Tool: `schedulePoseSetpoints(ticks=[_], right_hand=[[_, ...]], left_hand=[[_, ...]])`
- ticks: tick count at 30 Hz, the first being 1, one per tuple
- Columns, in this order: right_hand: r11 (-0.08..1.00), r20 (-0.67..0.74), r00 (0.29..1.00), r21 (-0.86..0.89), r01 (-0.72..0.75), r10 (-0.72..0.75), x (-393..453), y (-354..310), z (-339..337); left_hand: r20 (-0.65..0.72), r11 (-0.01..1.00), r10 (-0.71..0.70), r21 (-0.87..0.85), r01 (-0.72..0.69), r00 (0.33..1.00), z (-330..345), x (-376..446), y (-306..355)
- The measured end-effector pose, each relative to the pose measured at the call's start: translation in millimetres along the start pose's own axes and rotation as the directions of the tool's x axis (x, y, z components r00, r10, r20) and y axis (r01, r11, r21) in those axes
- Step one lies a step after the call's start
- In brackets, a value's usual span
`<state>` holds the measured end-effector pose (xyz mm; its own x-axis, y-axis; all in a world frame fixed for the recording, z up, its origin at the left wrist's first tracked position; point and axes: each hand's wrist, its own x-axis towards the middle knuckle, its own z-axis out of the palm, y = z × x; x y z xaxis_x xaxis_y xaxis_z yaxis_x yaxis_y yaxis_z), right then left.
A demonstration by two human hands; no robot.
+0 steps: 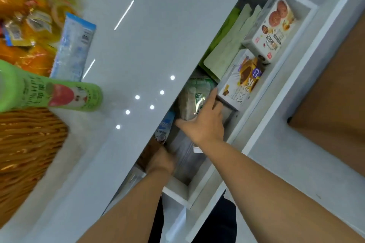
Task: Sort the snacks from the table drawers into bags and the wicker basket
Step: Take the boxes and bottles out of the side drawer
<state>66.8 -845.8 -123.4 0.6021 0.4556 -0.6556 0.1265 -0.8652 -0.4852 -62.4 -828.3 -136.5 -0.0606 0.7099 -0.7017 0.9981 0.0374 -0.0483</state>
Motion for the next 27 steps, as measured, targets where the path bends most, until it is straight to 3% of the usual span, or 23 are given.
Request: schedulePoseSetpoints(ticks=[4, 7, 9, 13, 15, 23, 27], right_hand=[[0.952, 0.097, 0.991, 0.282, -0.118, 0.094, -28.6, 4.1, -38.0], [0.9, 0.116, 0.989, 0.414, -0.133, 0.092, -64.5, 2.7, -75.8], [0.873, 0.115, 0.988, 0.467, -0.144, 0.101, -87.5, -4.9, -101.2], [0.905, 0.0, 0.998, 0.421, -0.053, 0.058, -115.1, -35.5, -140.0], [0.923, -0.043, 0.999, 0.385, 0.02, -0.004, -118.3, -58.9, -148.4], [0.956, -0.145, 0.958, 0.12, 0.266, -0.248, -62.0, -143.3, -110.5], [0.912, -0.139, 0.902, -0.071, 0.403, -0.409, -19.7, -177.8, -84.0]], left_hand=[[0.121, 0.985, -0.009, -0.173, 0.03, 0.993, -16.1, -26.7, -0.3], [0.115, 0.859, 0.078, -0.512, -0.008, 0.99, -33.0, -64.0, -8.2], [0.106, 0.802, 0.157, -0.594, -0.064, 0.982, -57.4, -96.0, -14.3], [-0.057, 0.643, 0.293, -0.727, -0.241, 0.954, -101.6, -131.7, -30.3], [-0.142, 0.588, 0.278, -0.757, -0.285, 0.95, -116.2, -122.4, -29.4], [-0.328, 0.541, 0.071, -0.781, -0.313, 0.942, -137.9, -38.8, 18.3], [-0.417, 0.464, 0.09, -0.786, -0.408, 0.905, -132.6, -23.3, 22.9]])
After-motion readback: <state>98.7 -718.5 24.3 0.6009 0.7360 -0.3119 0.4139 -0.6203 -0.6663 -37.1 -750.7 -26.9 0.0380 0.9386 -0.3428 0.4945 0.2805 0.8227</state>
